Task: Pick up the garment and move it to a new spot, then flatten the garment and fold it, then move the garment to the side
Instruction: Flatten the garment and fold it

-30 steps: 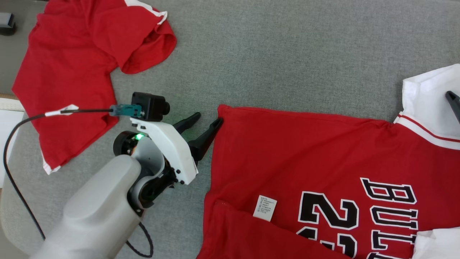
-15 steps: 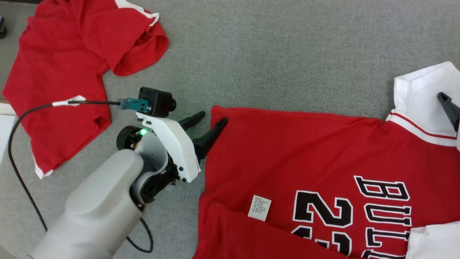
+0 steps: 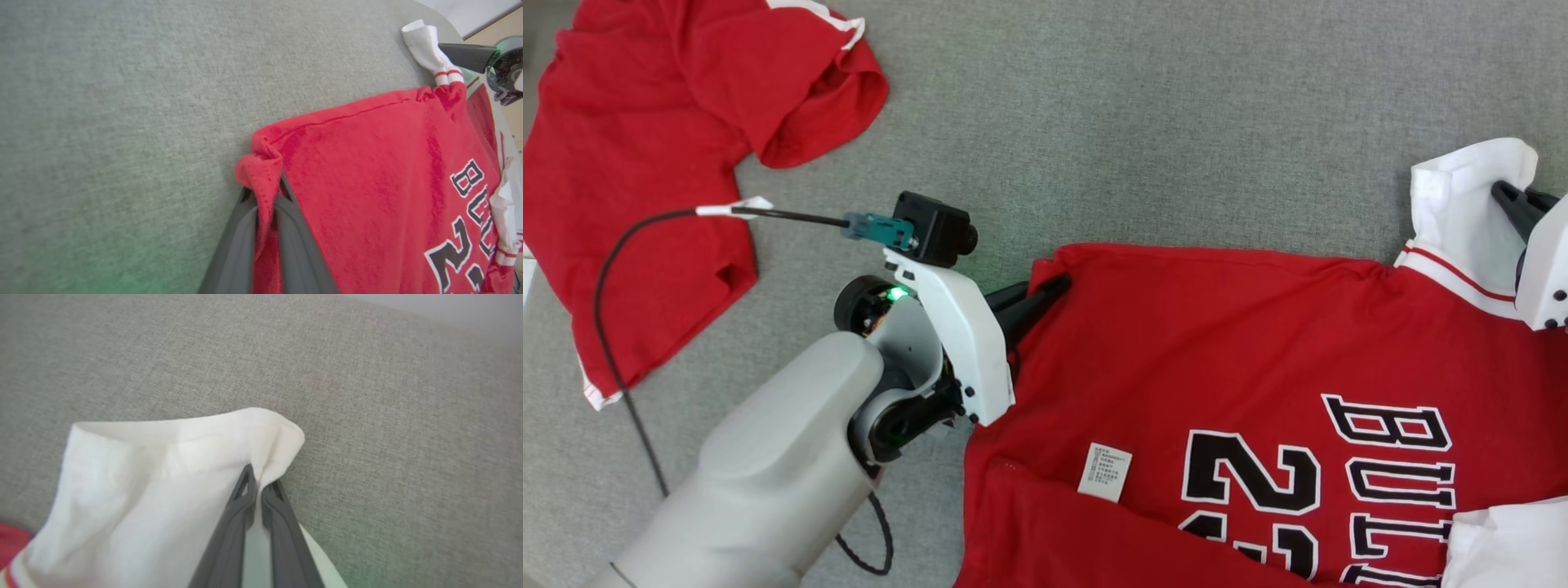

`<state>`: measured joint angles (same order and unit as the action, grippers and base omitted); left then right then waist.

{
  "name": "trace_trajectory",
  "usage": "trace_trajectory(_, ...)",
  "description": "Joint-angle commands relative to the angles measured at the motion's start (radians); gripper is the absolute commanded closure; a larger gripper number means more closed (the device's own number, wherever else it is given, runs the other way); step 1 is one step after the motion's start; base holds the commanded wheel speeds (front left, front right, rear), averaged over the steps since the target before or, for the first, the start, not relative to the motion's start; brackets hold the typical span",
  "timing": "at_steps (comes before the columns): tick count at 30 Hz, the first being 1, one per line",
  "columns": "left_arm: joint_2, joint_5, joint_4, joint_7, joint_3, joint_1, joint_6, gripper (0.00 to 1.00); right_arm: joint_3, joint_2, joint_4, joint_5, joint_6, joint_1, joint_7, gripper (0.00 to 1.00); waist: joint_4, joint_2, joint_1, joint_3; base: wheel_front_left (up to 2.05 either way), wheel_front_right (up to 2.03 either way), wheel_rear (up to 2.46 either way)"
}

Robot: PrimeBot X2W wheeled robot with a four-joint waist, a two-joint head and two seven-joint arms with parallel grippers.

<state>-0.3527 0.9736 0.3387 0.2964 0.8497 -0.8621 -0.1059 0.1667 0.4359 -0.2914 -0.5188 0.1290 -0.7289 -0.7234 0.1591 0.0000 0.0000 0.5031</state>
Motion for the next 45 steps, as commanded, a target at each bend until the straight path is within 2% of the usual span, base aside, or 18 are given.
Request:
trace_trajectory(1,0.002,0.018,-0.002,0.024,0.021,0.025,-0.007,1.0,0.009,-0.006,-0.021,-0.017,0.003,0.003,0.007,1.0,-0.001,0.0,0.0,0.0,0.0,0.0,0.0)
trace_trajectory(4,-0.011,0.025,-0.017,0.009,0.005,0.018,-0.01,1.0,-0.009,-0.01,-0.013,-0.038,0.003,-0.025,0.042,1.0,-0.002,0.0,0.0,-0.003,0.0,0.0,0.0)
trace_trajectory(8,-0.027,0.028,-0.021,-0.035,-0.035,0.0,0.007,1.0,-0.021,0.007,-0.005,-0.027,0.003,-0.051,0.112,1.0,-0.006,0.0,0.0,-0.012,0.0,0.0,0.0)
trace_trajectory(18,-0.027,0.031,-0.02,-0.11,-0.085,-0.002,0.035,1.0,-0.021,0.031,-0.02,-0.049,0.003,-0.046,0.244,1.0,-0.019,0.0,0.0,-0.054,0.0,0.0,0.0)
trace_trajectory(29,-0.045,0.041,-0.086,-0.208,-0.093,0.152,0.069,1.0,0.008,0.084,0.074,-0.135,0.003,0.174,0.367,1.0,-0.047,0.0,0.0,-0.149,0.0,0.0,0.0)
trace_trajectory(36,-0.075,0.039,-0.168,-0.267,-0.086,0.295,0.109,1.0,-0.002,0.114,0.162,-0.189,0.003,0.386,0.437,1.0,-0.074,0.0,0.0,-0.226,0.0,0.0,0.0)
trace_trajectory(45,-0.104,0.082,-0.26,-0.328,-0.099,0.466,0.163,1.0,0.006,0.078,0.21,-0.21,0.002,0.568,0.501,1.0,-0.122,0.0,0.0,-0.262,0.0,0.0,0.0)
